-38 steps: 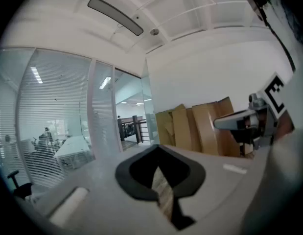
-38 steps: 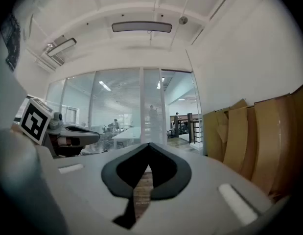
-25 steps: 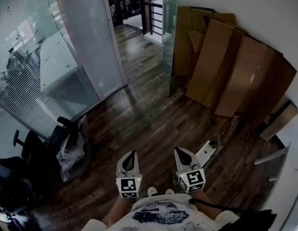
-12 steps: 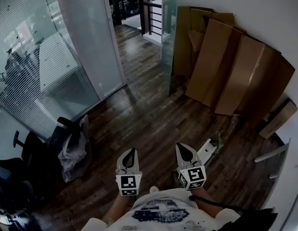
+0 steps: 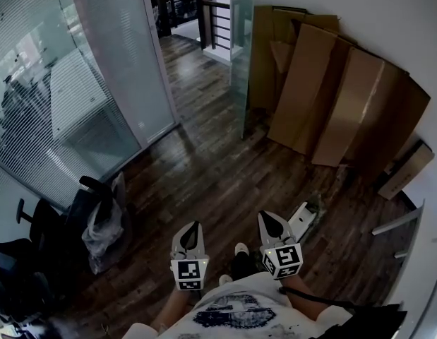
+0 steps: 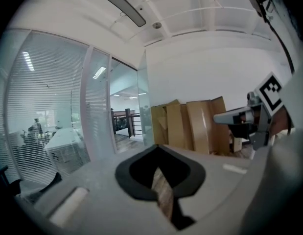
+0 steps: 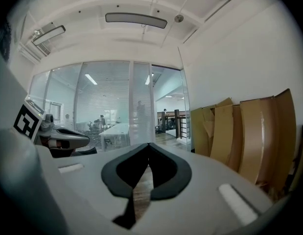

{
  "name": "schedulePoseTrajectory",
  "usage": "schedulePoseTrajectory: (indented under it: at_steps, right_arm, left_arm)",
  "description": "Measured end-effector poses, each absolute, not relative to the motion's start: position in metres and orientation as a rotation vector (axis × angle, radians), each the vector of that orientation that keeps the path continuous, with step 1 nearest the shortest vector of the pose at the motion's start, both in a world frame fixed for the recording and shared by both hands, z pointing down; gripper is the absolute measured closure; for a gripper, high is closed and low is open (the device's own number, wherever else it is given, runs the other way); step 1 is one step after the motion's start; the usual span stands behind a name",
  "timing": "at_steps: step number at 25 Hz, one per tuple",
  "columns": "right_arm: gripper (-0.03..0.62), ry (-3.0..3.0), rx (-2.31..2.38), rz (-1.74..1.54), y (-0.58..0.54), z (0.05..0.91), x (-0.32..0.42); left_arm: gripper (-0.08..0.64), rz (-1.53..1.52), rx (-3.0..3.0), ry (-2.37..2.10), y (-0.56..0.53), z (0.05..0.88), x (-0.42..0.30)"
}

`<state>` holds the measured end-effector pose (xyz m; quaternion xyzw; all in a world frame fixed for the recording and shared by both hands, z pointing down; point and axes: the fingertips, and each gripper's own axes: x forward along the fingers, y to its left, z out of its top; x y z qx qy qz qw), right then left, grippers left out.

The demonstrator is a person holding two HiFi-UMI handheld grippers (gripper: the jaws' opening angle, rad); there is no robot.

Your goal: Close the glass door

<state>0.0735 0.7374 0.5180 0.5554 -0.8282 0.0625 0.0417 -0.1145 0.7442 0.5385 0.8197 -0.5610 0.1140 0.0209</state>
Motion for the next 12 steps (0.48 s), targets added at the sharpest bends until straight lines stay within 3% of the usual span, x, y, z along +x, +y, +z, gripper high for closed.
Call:
schedulePoseTrajectory:
  at_steps: [12]
  right_arm:
    - [0.584,-2.577,1.697,0.201,0.627,0.522,0.081]
  left_arm:
    - [0.557,0.403,2.528,-1.762,0.640,0.542,-0.108]
